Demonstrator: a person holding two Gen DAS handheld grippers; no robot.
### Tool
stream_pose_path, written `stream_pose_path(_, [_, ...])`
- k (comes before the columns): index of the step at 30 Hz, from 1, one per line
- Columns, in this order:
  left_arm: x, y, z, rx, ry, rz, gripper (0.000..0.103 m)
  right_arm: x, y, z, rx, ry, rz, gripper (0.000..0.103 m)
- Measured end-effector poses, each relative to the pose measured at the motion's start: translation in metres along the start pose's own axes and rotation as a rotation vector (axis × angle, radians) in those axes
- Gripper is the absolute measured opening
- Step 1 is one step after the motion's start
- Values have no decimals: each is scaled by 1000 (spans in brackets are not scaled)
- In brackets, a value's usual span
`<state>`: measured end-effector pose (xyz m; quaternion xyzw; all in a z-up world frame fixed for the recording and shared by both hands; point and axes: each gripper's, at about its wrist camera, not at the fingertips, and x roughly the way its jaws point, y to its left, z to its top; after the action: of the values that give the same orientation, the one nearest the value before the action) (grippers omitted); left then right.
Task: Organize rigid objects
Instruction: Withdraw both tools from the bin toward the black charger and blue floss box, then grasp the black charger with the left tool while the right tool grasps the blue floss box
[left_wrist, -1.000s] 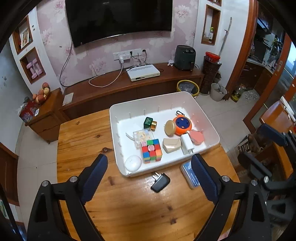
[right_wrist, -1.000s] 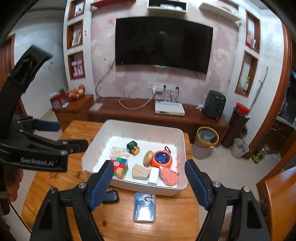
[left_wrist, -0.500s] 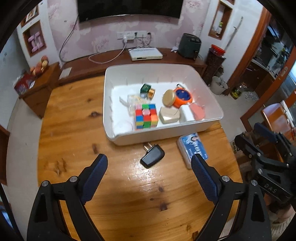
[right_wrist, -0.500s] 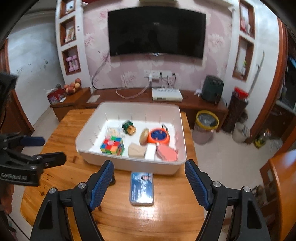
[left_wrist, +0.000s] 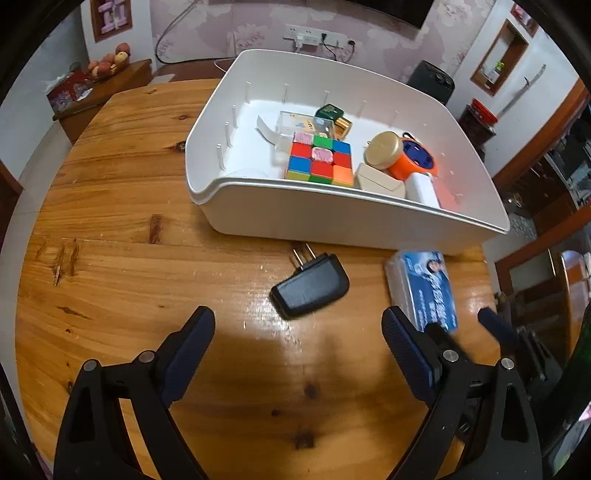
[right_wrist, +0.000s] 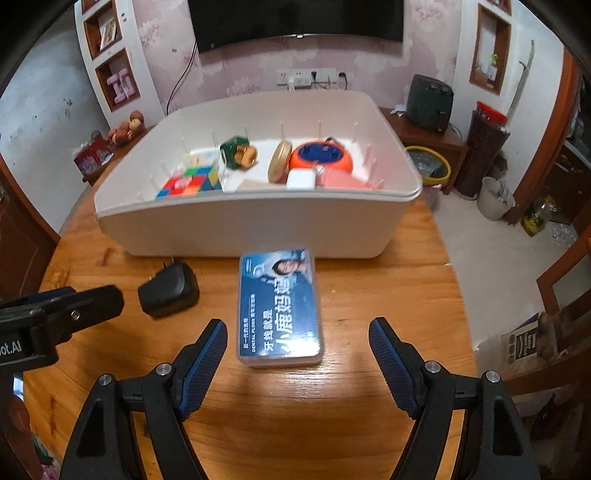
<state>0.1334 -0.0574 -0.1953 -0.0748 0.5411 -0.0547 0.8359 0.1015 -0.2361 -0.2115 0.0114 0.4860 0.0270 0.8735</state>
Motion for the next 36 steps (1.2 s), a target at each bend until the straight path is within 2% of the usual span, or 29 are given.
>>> stream_pose_path(3, [10,0,-1,-26,-13,19,93,14,4,-3,-2,9,4,80])
stream_pose_path(15, [47,0,1,-127,16,32,93,41,8,-13,-31,-15,-45,80])
stream_pose_path(27, [61,4,0,-205,23,63,93,44,9,-23,-29,-95,-48,80])
stream_pose_path(32, [61,3,0,-242,16,106,93,44,7,-24,-23,-98,-49,80])
stream_pose_path(36, [64,-2,-1,-266,20,173,93,44,6,-23,-22,-98,-47,80])
